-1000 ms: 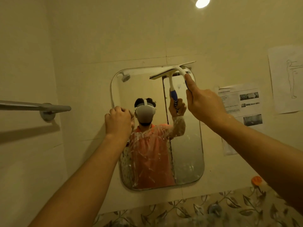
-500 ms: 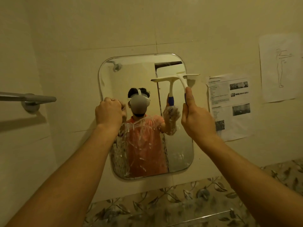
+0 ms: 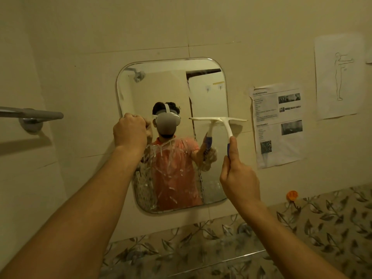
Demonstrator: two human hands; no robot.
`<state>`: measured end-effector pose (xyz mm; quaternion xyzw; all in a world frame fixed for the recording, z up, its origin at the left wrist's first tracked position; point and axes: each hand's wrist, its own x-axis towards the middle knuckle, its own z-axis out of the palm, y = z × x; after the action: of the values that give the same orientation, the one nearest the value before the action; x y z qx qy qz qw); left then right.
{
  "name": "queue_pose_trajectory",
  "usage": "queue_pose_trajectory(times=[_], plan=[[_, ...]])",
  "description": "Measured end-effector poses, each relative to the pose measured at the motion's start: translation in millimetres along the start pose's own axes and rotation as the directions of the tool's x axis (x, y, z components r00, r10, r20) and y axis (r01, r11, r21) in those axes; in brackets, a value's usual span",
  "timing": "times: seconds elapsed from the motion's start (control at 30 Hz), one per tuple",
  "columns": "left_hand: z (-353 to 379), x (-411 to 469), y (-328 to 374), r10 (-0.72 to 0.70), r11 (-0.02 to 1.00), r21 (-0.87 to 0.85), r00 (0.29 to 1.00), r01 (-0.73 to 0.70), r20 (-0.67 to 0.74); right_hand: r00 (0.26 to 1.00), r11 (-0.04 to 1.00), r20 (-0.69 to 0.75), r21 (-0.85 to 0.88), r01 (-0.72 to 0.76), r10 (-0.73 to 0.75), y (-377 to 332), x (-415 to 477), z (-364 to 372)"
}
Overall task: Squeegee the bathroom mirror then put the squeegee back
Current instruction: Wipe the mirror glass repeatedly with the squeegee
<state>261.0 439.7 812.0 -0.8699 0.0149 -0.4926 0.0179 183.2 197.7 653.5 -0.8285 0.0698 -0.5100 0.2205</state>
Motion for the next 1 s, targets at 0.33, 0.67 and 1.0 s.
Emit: queue_pose_trajectory(times=[0.33, 0.67, 1.0], plan=[[2.1, -0.5, -1.7, 0.01, 1.0, -0.016, 1.0, -0.01, 0.007, 0.997, 0.997, 0.069, 0.06, -0.048, 0.044, 5.3, -42.9, 2.6], [4.2, 1.7, -4.5, 0.029, 1.0, -0.001, 0.999, -0.029, 0.037, 0.996, 0.968, -0.059, 0.247, -0.047, 0.063, -76.4, 56.0, -43.5], [13.9, 11.1, -6.0, 0.064, 0.998, 0.011, 0.998, -0.065, 0.029, 0.999, 1.0, -0.034, -0.013, -0.009, 0.008, -89.0, 107.3, -49.0]])
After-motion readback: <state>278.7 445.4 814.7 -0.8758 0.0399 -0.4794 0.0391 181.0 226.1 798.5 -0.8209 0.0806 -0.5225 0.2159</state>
